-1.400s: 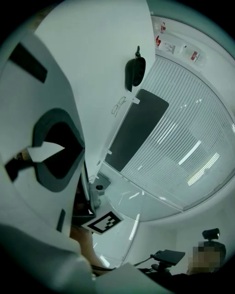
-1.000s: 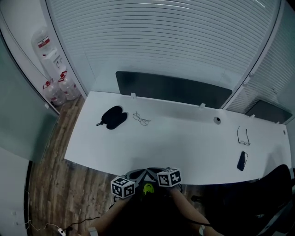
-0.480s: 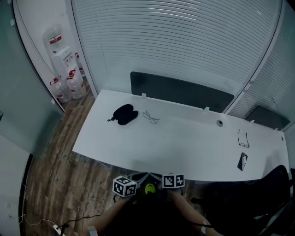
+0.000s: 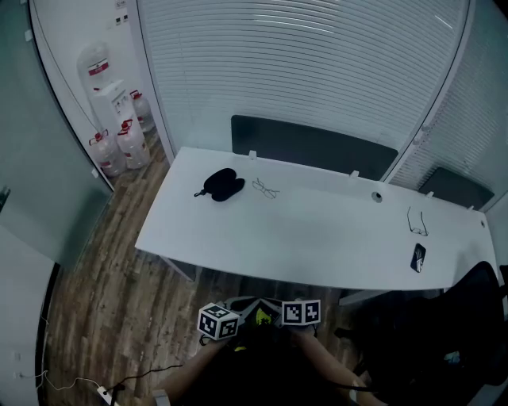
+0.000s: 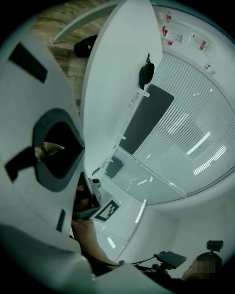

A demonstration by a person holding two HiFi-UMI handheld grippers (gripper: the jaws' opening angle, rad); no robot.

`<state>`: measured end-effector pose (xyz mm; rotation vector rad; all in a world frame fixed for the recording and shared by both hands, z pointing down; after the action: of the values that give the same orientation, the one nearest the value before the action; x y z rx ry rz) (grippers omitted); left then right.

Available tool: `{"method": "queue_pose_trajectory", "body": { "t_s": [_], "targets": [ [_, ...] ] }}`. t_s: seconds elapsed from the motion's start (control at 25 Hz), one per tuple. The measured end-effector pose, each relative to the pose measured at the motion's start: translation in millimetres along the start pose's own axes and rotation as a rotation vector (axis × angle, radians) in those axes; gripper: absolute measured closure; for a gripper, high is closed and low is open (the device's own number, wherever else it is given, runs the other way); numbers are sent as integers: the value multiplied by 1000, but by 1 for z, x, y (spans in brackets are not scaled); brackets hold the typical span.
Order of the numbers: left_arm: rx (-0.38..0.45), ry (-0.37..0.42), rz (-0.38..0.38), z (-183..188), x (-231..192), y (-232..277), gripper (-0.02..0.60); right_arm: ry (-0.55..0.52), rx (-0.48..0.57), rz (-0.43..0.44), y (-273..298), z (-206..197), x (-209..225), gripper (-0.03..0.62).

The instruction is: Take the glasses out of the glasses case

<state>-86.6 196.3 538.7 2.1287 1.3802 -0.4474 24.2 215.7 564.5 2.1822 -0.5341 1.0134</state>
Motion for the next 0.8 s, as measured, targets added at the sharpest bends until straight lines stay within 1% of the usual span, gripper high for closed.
{"method": "queue_pose_trajectory", "body": {
  "t_s": [0.24, 0.44, 0.64, 0.8],
  "targets": [
    [20, 3, -12, -24, 16, -33, 575, -70, 31, -28, -13, -38, -19, 566],
    [18, -13, -40, -44, 32, -48, 575, -88, 72, -65, -31, -66, -28, 566],
    [8, -15, -71, -55, 46, -52, 575, -119, 101, -98, -48, -80, -29, 568],
    [5, -19, -87, -53, 46, -51, 575, -178, 111, -102, -49, -78, -32, 576]
  ]
}}
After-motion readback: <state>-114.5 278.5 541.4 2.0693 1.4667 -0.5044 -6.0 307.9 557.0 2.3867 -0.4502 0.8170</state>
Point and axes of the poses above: the fingertips, and each gripper's own axes: y forward along the fingers, x to its right, z out of its top, the point moved 7 cm from there along -y, backward along the fingers, and after that the axes turned 9 degrees about x, right-handed, at the moved point
